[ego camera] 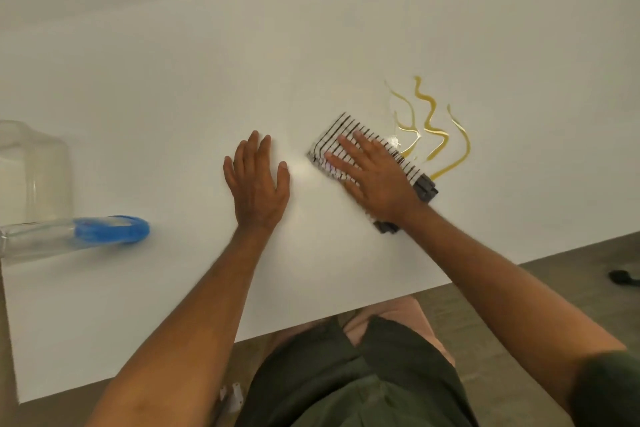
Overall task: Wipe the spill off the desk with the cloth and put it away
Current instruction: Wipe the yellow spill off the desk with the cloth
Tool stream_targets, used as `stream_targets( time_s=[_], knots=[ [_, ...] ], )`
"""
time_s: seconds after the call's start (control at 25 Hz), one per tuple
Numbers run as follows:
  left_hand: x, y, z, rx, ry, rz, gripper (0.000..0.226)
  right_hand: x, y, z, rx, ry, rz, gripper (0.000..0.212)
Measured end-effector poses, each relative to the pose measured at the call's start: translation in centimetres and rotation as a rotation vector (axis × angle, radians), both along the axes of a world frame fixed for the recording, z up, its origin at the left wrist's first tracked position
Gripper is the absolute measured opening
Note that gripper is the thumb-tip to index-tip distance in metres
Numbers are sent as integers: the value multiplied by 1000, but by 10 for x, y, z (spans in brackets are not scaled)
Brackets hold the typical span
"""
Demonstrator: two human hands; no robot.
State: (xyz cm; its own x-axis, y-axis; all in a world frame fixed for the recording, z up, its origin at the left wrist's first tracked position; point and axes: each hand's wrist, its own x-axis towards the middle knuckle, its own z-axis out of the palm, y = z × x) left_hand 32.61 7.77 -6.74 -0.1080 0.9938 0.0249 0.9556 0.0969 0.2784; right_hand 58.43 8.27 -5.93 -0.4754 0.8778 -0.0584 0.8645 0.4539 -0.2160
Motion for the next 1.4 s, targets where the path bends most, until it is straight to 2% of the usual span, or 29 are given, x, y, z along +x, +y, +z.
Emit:
stream_targets(
  time_s=[0.12,0.2,0.28,0.4,0.52,0.72,0.84,0.92,1.0,1.12,1.16,1.24,1.32,1.4],
  knots=[
    [23,-2,-4,-42,89,-3,63,31,77,8,32,-5,-261,52],
    [42,0,-5,-65,114,-15,65,36,93,8,28,-7,-365,53],
    [56,8,-5,-79,100,15,66,23,67,4,14,17,-346,54],
    [66,14,-3,-81,109,60,66,16,-31,-1,-25,14,-194,55],
    [66,16,-7,-54,121,76,65,60,-75,-1,-31,1,-103,55],
    [67,16,-10,-48,129,82,65,129,26,3,51,-16,-421,53],
    [68,16,-10,-51,144,87,65,108,66,7,46,6,-531,54],
    [68,15,-9,-55,141,86,64,66,62,7,42,31,-484,54],
    [68,15,-6,-50,141,80,64,25,25,5,39,47,-339,54],
    [67,14,-5,-49,143,78,64,31,-43,-2,16,-2,-182,54],
    [68,14,-6,-47,141,81,64,50,-48,-5,29,-23,-210,55],
    [68,15,-8,-41,124,85,64,93,-28,-4,12,-73,-401,54],
    [68,16,-11,-31,132,94,63,119,22,-2,14,-96,-602,55],
    [69,16,-13,-20,147,98,63,117,80,2,40,-83,-700,56]
  ],
)
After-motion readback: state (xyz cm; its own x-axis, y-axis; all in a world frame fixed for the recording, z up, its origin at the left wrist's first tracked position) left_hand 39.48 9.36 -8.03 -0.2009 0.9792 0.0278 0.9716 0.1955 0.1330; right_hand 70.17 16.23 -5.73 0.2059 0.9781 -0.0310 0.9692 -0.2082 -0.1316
